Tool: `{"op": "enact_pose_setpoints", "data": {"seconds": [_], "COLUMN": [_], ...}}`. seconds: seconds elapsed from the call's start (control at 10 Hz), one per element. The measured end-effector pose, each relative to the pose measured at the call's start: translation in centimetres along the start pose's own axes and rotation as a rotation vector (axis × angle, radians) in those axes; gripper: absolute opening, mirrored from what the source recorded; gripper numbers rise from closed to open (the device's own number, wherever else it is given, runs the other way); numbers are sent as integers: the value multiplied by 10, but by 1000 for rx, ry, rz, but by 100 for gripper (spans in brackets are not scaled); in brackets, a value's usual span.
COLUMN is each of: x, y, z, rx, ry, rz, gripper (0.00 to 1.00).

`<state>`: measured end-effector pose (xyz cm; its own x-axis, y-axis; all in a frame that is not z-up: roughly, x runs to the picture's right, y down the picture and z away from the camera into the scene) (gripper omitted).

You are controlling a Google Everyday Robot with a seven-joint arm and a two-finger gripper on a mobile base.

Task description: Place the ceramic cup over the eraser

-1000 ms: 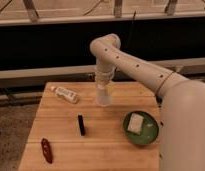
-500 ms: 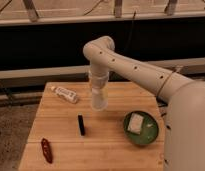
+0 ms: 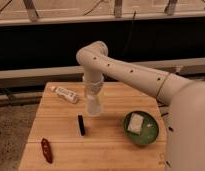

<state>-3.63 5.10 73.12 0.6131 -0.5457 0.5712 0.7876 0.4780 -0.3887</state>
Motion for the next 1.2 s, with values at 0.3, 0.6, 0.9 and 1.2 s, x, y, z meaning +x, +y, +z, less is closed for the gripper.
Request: {"op": "enact_pose_setpoints", "data": {"seconds": [0.3, 0.6, 0.9, 1.2], "x": [-2, -14, -37, -59], "y": [-3, -3, 0, 3], "z": [-15, -37, -37, -25], "rx": [6, 22, 20, 6], "ry": [27, 44, 26, -5], "rz": [-8, -37, -78, -115], "gripper": [0, 0, 0, 0]}}
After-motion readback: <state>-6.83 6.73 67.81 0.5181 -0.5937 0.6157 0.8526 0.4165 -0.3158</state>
